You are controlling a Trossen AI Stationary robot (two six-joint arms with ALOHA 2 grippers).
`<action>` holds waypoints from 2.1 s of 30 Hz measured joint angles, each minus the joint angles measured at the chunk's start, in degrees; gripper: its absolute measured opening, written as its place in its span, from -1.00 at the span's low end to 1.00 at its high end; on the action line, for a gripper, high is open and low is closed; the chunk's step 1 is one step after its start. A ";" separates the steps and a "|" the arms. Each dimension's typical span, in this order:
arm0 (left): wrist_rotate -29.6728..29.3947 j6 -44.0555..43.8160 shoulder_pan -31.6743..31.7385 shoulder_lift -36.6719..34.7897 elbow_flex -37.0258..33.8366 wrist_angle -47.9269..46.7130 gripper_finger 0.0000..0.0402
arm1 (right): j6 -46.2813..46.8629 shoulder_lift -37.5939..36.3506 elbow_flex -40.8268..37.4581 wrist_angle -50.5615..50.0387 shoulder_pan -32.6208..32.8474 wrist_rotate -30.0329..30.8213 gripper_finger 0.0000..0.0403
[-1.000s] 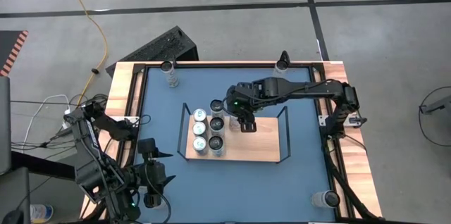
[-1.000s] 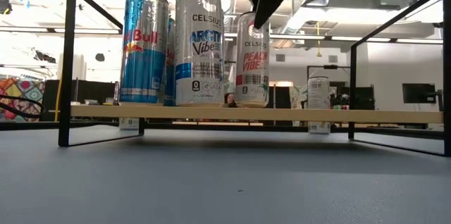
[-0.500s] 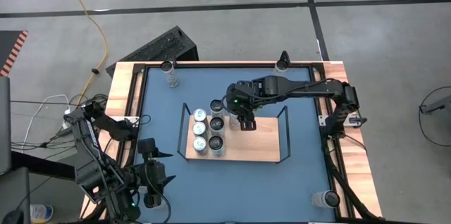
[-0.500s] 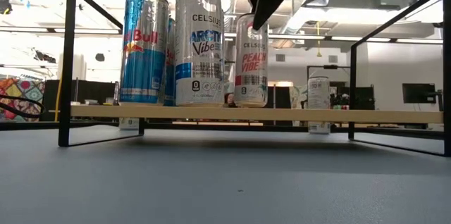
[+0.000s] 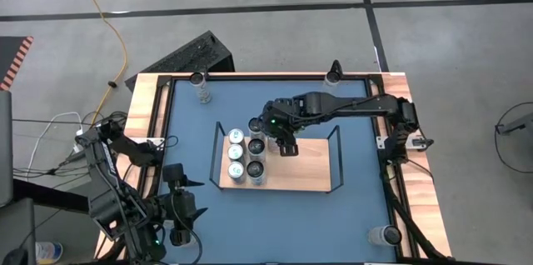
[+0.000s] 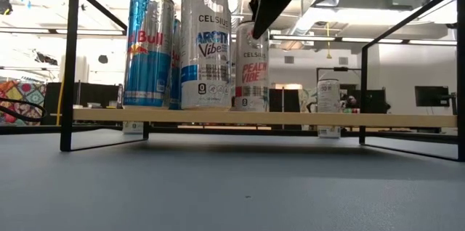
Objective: Place canned beverage on shelf
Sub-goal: Put the top pink soda can on the shelf
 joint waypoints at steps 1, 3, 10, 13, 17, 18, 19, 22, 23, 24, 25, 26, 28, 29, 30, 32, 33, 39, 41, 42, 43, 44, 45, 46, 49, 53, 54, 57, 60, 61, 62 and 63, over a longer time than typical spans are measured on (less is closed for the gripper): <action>0.02 0.00 0.00 0.00 0.00 -0.02 0.43 | 0.08 0.03 0.03 0.22 0.02 0.00 0.32; 0.02 0.29 0.00 0.00 0.00 0.02 0.43 | 0.73 -0.04 0.93 -0.77 0.02 0.02 0.32; 0.02 0.71 0.00 0.00 0.00 0.26 0.43 | 3.36 -0.52 3.43 -2.86 0.00 0.44 0.32; 0.02 0.46 0.00 0.00 0.00 0.25 0.43 | 3.87 -0.55 3.43 -2.65 0.07 0.27 0.32; 0.14 0.46 0.00 0.00 0.00 0.24 0.43 | 4.87 -0.55 3.45 -2.44 0.15 -0.03 0.32; 0.18 0.46 0.00 0.00 0.00 0.26 0.43 | 5.01 -0.55 3.45 -2.43 0.15 -0.07 0.32; 0.18 0.44 0.00 0.00 0.00 0.24 0.43 | 5.13 -0.55 3.45 -2.47 0.15 -0.09 0.32; 0.18 0.38 0.00 0.00 0.00 0.25 0.43 | 5.99 -0.55 3.45 -2.52 0.07 -0.16 0.32; 0.18 0.33 0.00 0.00 0.00 0.24 0.43 | 5.98 -0.55 3.37 -2.49 0.04 -0.26 0.32; 0.18 0.27 0.00 0.00 0.00 0.26 0.43 | 5.99 -0.59 2.92 -2.10 0.00 -0.28 0.32; 0.18 0.23 0.00 0.00 0.00 0.26 0.43 | 6.09 -0.59 2.49 -2.02 -0.02 -0.31 0.32; 0.19 0.21 0.00 0.00 0.00 0.26 0.43 | 6.34 -0.59 1.90 -1.77 -0.02 -0.42 0.32; 0.20 0.21 0.00 0.00 0.00 0.26 0.43 | 6.73 -0.59 0.98 -1.22 0.00 -0.87 0.32; 0.20 0.24 0.00 0.00 0.00 0.26 0.43 | 6.95 -0.67 0.70 -1.22 0.00 -1.09 0.32; 0.20 0.49 0.00 0.00 0.00 0.27 0.43 | 7.10 -0.72 0.40 -1.15 0.00 -1.17 0.32; 0.20 1.10 0.00 0.00 0.00 0.45 0.43 | 7.32 -0.76 0.24 -1.18 0.02 -1.35 0.32; 0.20 1.43 0.00 0.00 0.00 0.65 0.43 | 7.32 -0.76 0.23 -1.18 0.02 -1.38 0.32; 0.20 1.49 0.00 0.00 0.00 0.81 0.43 | 7.13 -0.76 0.13 -0.41 0.02 -1.44 0.32; 0.20 1.49 0.00 0.00 0.00 0.85 0.43 | 7.18 -0.76 0.13 -0.42 0.01 -1.42 0.32; 0.22 1.49 0.00 0.00 0.00 0.85 0.43 | 7.15 -0.76 0.13 -0.44 0.02 -1.42 0.32; 0.24 1.51 0.00 0.00 0.00 0.85 0.43 | 7.12 -0.76 0.13 -0.46 0.02 -1.40 0.32; 0.43 1.51 0.01 0.00 0.00 0.85 0.43 | 7.10 -0.76 0.13 -0.46 0.02 -1.40 0.32; 0.66 1.51 0.00 0.00 0.00 0.85 0.43 | 7.10 -0.76 0.13 -0.46 0.02 -1.40 0.32; 0.74 1.52 0.00 0.00 0.00 0.85 0.43 | 7.07 -0.76 0.13 -0.46 0.02 -1.38 0.32; 0.86 2.24 0.00 0.00 0.00 0.93 0.43 | 7.11 -0.74 0.13 -0.46 0.01 -1.36 0.32; 1.29 4.32 0.00 0.00 0.00 2.89 0.43 | 7.49 -0.74 0.13 -0.95 0.02 -1.31 0.32; 1.39 5.00 0.00 0.00 0.00 3.47 0.43 | 7.48 -0.74 0.13 -1.33 0.02 -1.14 0.32; 2.57 7.26 0.00 -0.02 0.00 5.27 0.43 | 7.49 -0.74 0.13 -1.92 0.02 -0.42 0.33; 3.91 8.95 0.00 0.00 0.00 6.69 0.43 | 7.80 -0.72 0.13 -1.88 0.02 -0.22 0.39; 4.17 9.27 0.00 -0.01 0.00 6.97 0.43 | 8.04 -0.67 0.11 -1.93 0.02 0.11 0.43; 4.24 9.66 0.00 -0.01 0.00 6.98 0.43 | 8.34 -0.59 0.04 -2.10 0.00 0.91 0.48; 4.24 10.06 0.00 0.00 0.00 7.02 0.43 | 8.35 -0.57 0.02 -2.34 0.00 2.11 0.53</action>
